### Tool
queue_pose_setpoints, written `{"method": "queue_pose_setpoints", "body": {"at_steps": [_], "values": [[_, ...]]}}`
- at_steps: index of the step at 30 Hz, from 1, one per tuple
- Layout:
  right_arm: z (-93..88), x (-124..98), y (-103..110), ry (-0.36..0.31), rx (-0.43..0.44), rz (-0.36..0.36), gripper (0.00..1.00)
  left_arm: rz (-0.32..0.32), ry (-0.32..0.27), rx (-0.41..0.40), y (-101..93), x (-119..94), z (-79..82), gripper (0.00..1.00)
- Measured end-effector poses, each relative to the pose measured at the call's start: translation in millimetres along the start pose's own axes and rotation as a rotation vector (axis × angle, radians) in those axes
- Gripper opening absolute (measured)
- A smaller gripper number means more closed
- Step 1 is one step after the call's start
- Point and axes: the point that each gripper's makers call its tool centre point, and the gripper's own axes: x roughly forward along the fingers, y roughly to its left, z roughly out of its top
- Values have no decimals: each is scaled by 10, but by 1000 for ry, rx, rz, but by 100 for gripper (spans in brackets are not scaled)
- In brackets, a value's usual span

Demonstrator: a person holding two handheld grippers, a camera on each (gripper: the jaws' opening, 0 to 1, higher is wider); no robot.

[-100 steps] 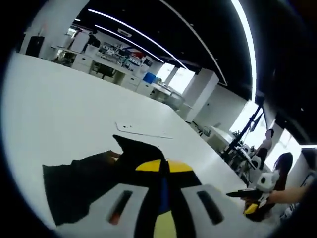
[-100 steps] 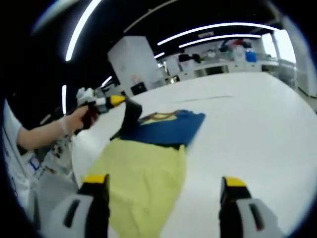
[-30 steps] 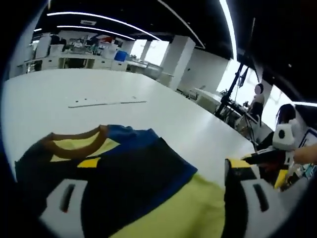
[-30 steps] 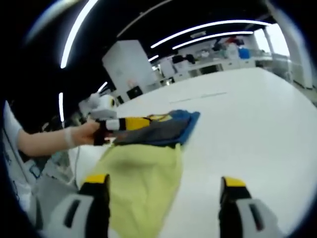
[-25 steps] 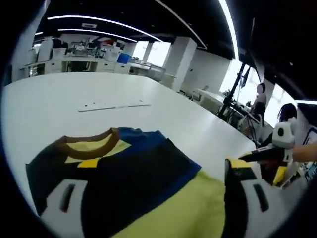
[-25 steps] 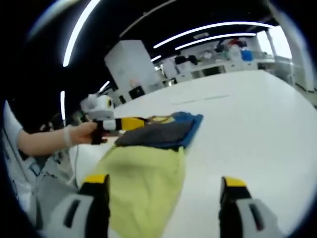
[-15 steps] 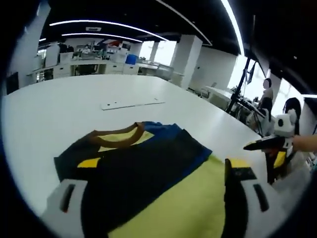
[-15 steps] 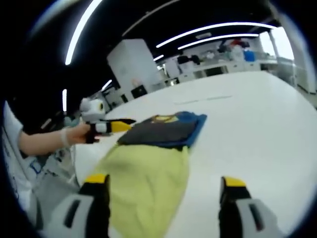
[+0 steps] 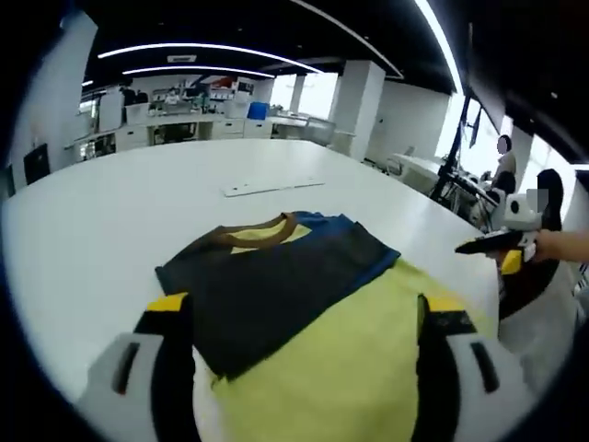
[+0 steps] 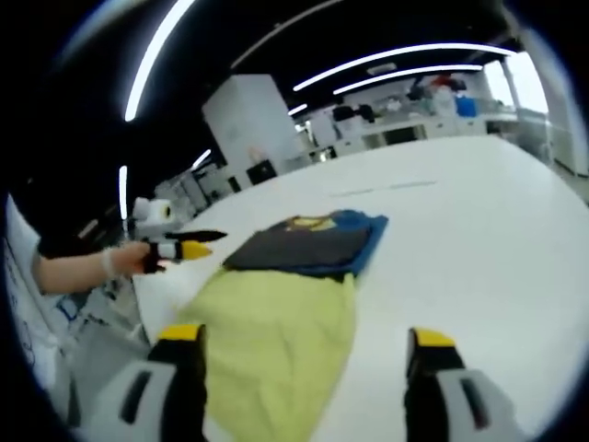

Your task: Fold the garment on the visible template until the final outline fits inside the template.

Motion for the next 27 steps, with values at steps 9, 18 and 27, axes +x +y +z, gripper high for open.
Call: {"method": "queue_pose_setpoints", "body": {"at_steps": [9, 18, 27], "values": [[-67, -44, 48, 9, -8, 1, 88, -17, 69, 107, -156, -472, -307, 99], [-119, -87, 138, 23, -30, 14, 87, -38, 109, 100, -271, -871, -548, 90], [-243, -193, 90, 66, -80, -7, 87, -83, 191, 83, -429, -1119, -975, 89]]}}
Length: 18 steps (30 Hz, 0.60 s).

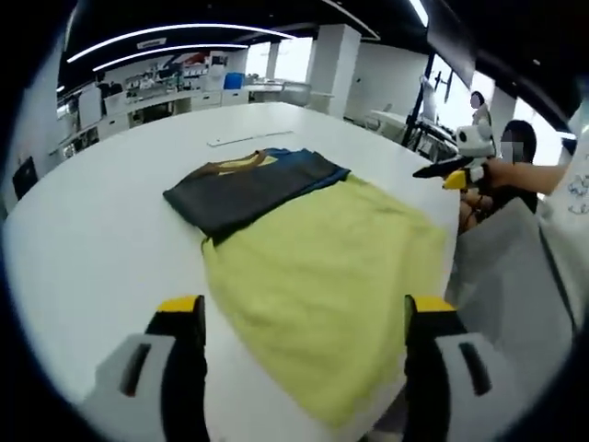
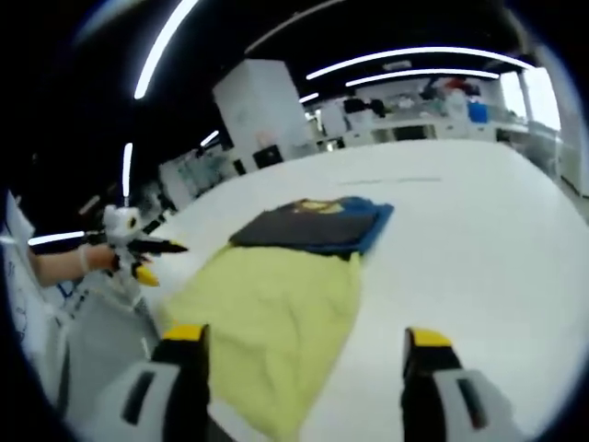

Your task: Fold the garment on the visible template until the final outline fits inside the template.

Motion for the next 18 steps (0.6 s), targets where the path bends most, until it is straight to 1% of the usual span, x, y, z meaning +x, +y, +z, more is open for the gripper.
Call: {"method": "queue_pose_setpoints", "body": {"at_steps": [1, 3, 7, 9, 12, 14, 16, 18], "values": [[-14, -11, -5, 3, -1, -2, 87, 2, 4, 0, 4, -2, -16, 91], [-51, -38, -17, 11, -7, -8, 87, 2, 11, -2, -16, -24, -50, 91], [-119, -92, -37, 27, -22, -17, 87, -4, 27, -27, -102, -70, -130, 92], [-175, -105, -62, 39, -21, -25, 86, 3, 30, -48, -107, -85, -179, 93], [-251, -133, -55, 55, -20, -29, 85, 5, 42, -89, -126, -114, -262, 90], [-317, -141, -42, 69, -22, -32, 85, 7, 54, -103, -102, -125, -322, 89], [-399, -145, -14, 96, -33, -30, 85, 18, 62, -110, -127, -143, -362, 89], [-488, -147, 20, 128, -56, -20, 81, 25, 65, -124, -147, -165, -408, 86]]}}
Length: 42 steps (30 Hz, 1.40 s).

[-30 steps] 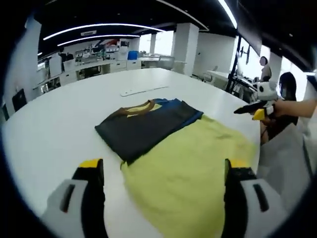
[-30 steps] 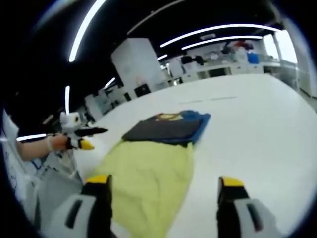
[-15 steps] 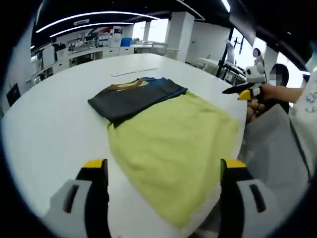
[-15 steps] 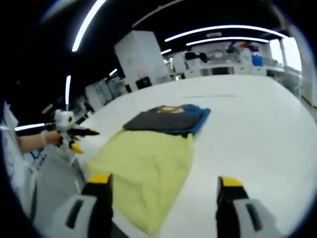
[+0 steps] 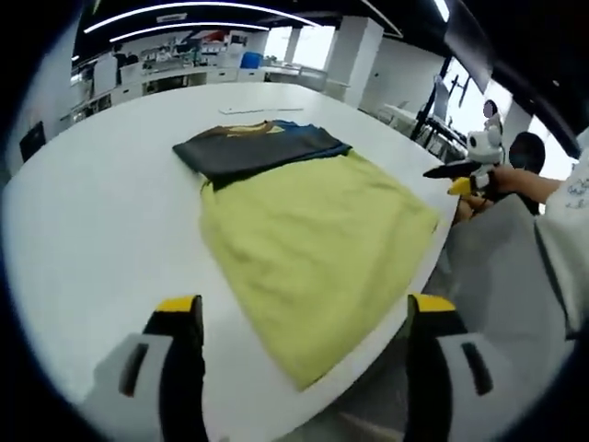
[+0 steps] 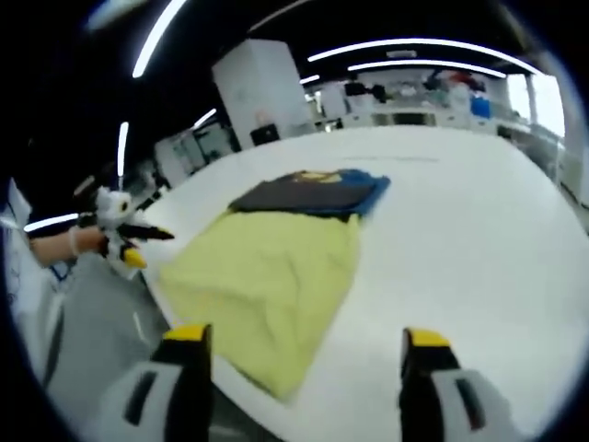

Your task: Fold the garment on the visible template until the final outline fits inside the template.

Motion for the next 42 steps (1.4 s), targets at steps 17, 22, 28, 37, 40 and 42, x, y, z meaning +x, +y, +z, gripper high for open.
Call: {"method": "queue_pose_setpoints", "body": {"at_steps": [17, 22, 28, 37, 40, 42], "values": [[-285, -11, 10, 85, 63, -10, 26, 77, 44, -171, 194, -194, -404, 47], [-365, 19, 63, 117, 76, 6, 22, 75, 62, -228, 366, -196, -549, 40], [-407, 54, 143, 139, 82, 24, 14, 77, 71, -247, 331, -175, -599, 35], [-433, 86, 188, 146, 121, 61, 3, 73, 89, -274, 173, -150, -573, 22], [-450, 88, 210, 159, 132, 68, 0, 80, 108, -261, 120, -139, -585, 13], [-430, 71, 216, 155, 147, 70, 0, 76, 124, -265, 94, -138, -607, 5]]}}
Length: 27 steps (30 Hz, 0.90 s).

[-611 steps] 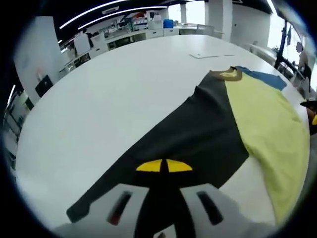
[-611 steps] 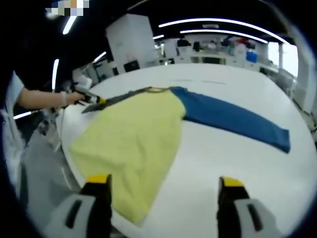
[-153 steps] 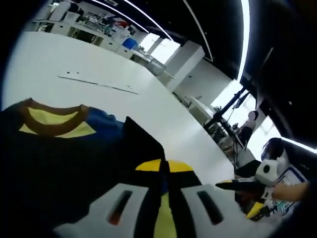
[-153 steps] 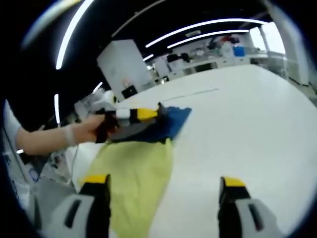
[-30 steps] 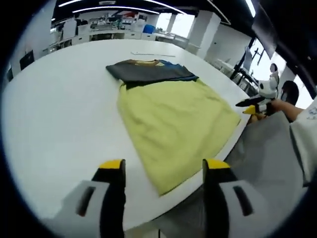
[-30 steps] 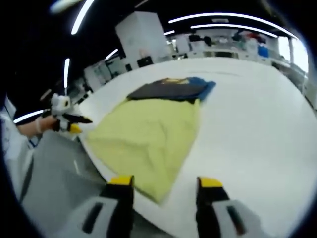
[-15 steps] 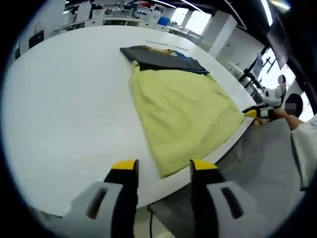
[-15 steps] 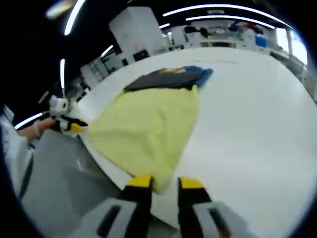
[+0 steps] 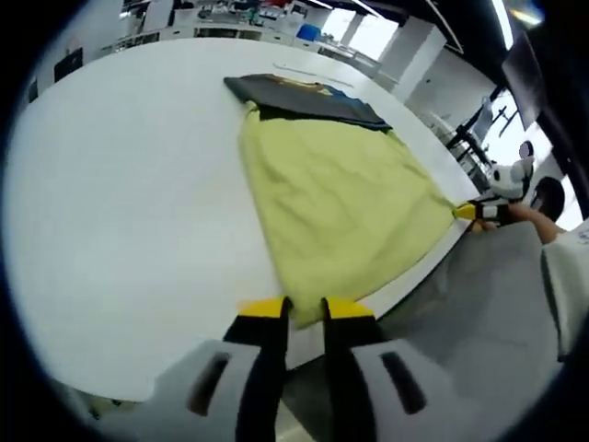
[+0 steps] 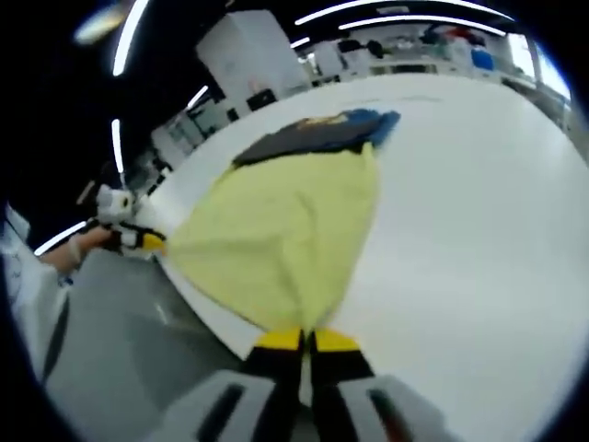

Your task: Fold the garment on the visible template until the final outline fits inside the template.

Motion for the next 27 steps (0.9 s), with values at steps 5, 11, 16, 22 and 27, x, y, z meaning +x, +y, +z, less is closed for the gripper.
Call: {"method": "queue_pose_setpoints", "body": {"at_steps": [5, 11, 16, 22, 27], "values": [[37, -105, 24, -12, 19, 17, 0, -13, 6, -60, 5, -5, -31, 0], [79, -223, 69, -30, 46, 38, 0, -50, 8, -62, -61, -86, -34, 0], [63, -341, 123, -34, 77, 69, 0, -72, 6, -87, -110, -158, -16, 0], [22, -540, 211, -28, 97, 93, 0, -104, -1, -126, -228, -359, 41, 0], [65, -752, 294, -61, 147, 109, 0, -126, -27, -137, -366, -565, 150, 0]]}}
